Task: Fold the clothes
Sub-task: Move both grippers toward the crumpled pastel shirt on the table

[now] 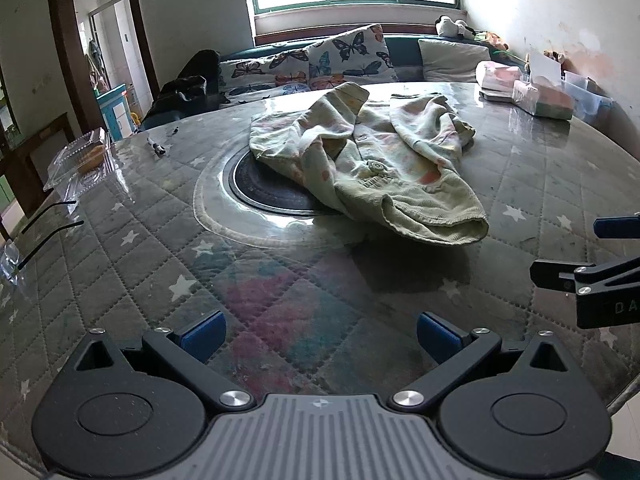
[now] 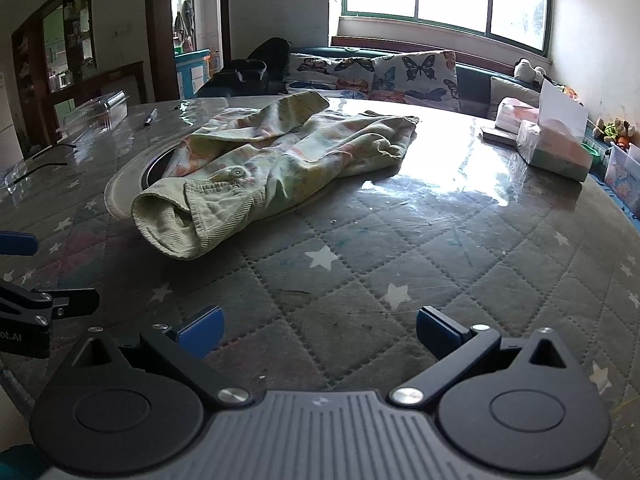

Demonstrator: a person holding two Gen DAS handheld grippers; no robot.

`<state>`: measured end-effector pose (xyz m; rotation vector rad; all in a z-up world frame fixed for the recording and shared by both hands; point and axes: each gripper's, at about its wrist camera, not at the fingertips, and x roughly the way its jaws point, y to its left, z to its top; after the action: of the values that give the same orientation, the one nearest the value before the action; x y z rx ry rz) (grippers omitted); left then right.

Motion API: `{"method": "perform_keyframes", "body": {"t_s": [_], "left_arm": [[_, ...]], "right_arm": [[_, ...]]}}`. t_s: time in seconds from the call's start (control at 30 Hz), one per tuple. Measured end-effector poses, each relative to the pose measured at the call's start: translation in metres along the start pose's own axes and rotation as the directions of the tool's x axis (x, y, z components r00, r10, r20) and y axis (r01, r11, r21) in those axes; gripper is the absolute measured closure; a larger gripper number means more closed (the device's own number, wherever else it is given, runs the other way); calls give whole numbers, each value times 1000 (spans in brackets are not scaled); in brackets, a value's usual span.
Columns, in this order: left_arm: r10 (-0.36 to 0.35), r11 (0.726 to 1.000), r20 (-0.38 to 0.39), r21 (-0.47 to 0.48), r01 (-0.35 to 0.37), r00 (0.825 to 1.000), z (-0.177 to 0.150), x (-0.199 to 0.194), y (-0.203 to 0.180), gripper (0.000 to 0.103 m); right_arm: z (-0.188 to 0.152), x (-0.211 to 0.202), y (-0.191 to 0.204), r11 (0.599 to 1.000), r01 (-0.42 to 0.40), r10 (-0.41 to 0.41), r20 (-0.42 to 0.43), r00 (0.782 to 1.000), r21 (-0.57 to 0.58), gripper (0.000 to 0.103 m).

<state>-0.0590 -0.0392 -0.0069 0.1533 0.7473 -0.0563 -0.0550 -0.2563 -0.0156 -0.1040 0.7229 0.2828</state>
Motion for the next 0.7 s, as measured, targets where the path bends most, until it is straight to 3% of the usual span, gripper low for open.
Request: {"method": "perform_keyframes", "body": {"t_s": [0.7], "left_arm": [[0, 1000, -6, 10, 0, 1000, 2, 2, -5, 0]], "right_arm": [[2, 6, 7, 1000, -7, 7, 1, 1000, -20, 0]]}}
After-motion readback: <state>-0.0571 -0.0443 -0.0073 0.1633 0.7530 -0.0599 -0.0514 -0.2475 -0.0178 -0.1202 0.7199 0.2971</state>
